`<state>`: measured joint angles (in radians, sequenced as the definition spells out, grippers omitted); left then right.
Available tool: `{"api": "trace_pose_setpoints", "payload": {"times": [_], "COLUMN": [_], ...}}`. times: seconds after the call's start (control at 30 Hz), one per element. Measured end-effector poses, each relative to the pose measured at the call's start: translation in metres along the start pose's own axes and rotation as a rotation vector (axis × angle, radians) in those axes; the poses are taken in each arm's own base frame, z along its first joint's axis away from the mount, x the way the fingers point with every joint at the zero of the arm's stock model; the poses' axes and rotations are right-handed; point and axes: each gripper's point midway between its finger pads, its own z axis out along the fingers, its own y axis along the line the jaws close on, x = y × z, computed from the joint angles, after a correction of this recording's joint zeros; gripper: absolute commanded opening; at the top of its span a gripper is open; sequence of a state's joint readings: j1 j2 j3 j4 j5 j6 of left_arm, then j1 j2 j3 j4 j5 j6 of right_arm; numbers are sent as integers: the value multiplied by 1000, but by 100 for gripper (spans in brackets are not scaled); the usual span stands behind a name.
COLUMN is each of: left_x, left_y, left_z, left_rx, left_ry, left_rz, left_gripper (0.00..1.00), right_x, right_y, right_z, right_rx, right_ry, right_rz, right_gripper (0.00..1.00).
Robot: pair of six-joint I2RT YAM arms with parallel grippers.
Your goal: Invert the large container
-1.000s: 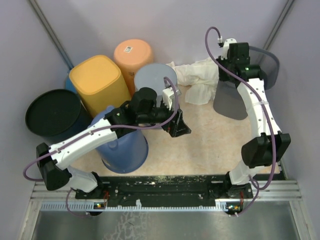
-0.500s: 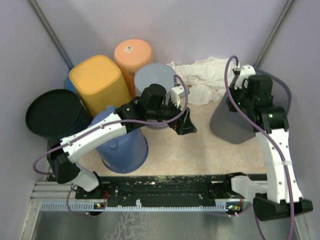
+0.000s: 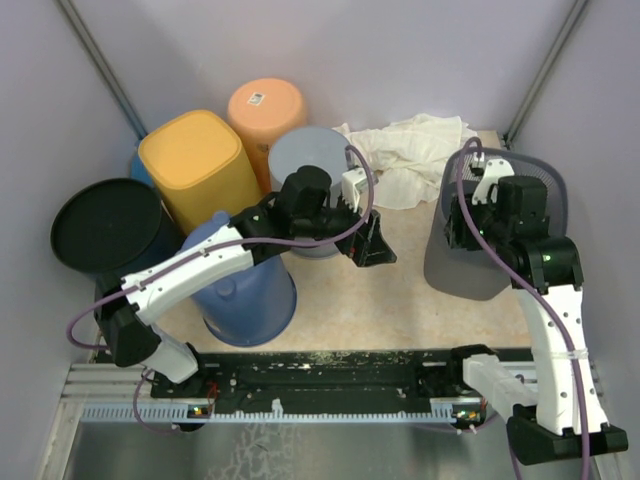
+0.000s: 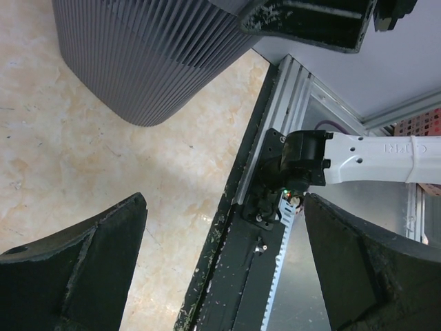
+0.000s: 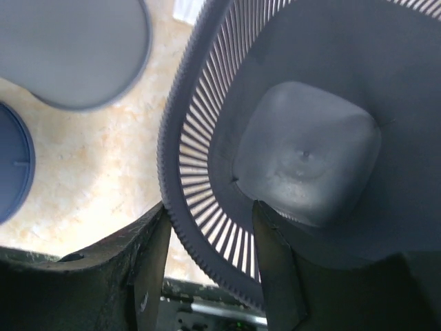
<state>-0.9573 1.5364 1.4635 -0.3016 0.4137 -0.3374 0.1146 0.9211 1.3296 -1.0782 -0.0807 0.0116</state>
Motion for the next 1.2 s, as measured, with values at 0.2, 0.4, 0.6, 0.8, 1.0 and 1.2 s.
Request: {"api": "trace_pose_setpoints", "payload": {"times": [0.2,0.4,0.6,0.8,1.0,1.2], "left_x": [1,-3,-5,2,20,43], "left_y": [-3,-4,1,7,20,37], "left_z": [-2,-8,-10,-8,-4,3], "left_rx": [12,-2,-29,-50,-85,-128], "left_ry": [-10,-36,-54,-44,-31,-22], "left_rz": [-23,-19,-17,-28,-61,-111], "left_gripper": [100,100,100,100,100,100], "right_x": [-43,-97,-97,-80,-84,-84], "right_y": [8,10,13,11,-2,0], "right_z": [-9,-16,28,74,71,69], "right_rx": [-23,-15,89,226,304,286], "right_ry": [-179,-335,-255,-141,-167,-165], "right_rz": [112,266,274,223,209,197], "right_gripper": [65,92,92,85,20,0]}}
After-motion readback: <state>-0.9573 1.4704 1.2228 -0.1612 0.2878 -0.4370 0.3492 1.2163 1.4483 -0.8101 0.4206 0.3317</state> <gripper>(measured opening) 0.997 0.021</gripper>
